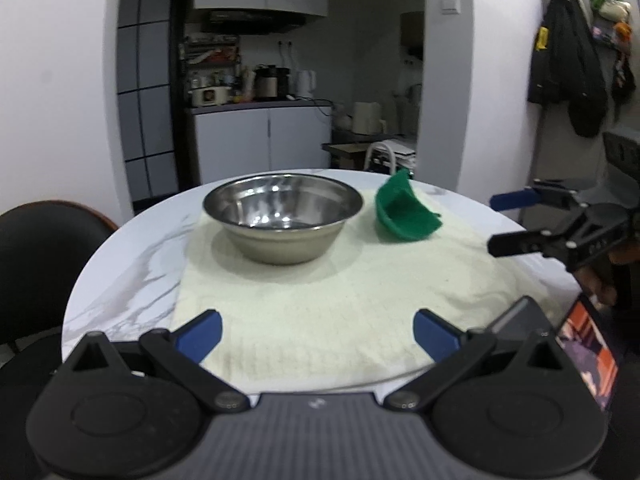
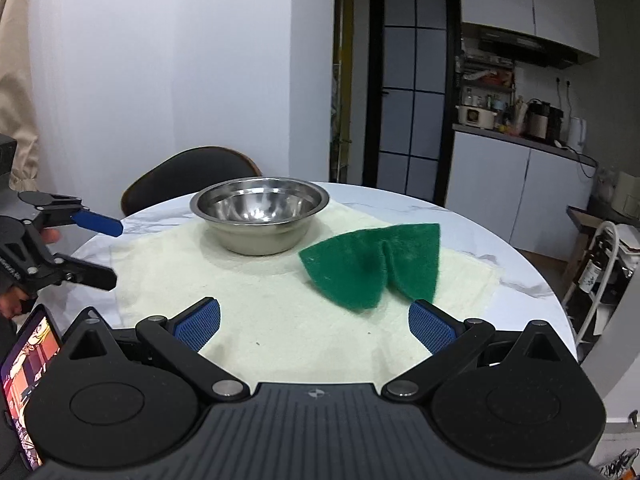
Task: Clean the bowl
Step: 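Move the right tool toward the green pad while the left tool approaches the bowl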
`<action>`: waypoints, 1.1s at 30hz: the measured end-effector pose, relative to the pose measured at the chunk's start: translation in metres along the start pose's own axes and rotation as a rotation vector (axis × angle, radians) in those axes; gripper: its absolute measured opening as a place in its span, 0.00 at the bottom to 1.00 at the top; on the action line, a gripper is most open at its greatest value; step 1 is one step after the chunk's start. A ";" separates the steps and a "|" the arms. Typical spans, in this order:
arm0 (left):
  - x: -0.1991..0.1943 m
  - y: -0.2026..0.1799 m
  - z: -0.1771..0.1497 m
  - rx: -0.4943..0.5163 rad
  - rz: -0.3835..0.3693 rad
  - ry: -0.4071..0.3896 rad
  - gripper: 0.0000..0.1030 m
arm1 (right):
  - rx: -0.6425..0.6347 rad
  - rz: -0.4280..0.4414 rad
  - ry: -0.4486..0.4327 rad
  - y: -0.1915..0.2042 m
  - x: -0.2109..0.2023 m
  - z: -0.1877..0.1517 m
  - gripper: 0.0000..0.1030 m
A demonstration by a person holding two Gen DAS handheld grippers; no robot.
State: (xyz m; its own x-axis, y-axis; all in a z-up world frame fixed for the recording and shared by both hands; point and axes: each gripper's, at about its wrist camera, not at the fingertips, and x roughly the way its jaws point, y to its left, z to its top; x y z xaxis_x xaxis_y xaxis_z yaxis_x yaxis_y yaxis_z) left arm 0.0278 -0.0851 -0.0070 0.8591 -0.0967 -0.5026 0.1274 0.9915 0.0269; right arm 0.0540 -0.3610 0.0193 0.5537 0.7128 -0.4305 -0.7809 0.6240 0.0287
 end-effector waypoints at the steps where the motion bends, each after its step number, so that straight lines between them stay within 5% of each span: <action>1: -0.001 0.001 0.003 0.010 0.004 -0.018 1.00 | 0.002 0.002 -0.009 -0.002 -0.002 0.000 1.00; 7: -0.015 0.017 0.007 -0.081 -0.022 -0.121 1.00 | 0.017 0.055 -0.003 -0.011 -0.004 0.002 1.00; 14: -0.001 0.041 0.016 -0.125 -0.025 -0.059 1.00 | 0.002 0.040 -0.007 -0.020 0.002 0.008 1.00; 24: 0.025 0.066 0.037 -0.211 0.075 -0.005 1.00 | -0.050 0.080 0.055 -0.030 0.017 0.018 1.00; 33: 0.054 0.067 0.054 -0.135 0.048 0.034 0.98 | -0.040 0.049 0.099 -0.056 0.041 0.039 1.00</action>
State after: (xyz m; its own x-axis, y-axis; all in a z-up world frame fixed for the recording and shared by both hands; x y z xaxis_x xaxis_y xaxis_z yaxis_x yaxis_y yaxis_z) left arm 0.1097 -0.0284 0.0147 0.8453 -0.0480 -0.5321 0.0167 0.9978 -0.0635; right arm 0.1318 -0.3536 0.0354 0.4851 0.7056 -0.5165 -0.8183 0.5746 0.0164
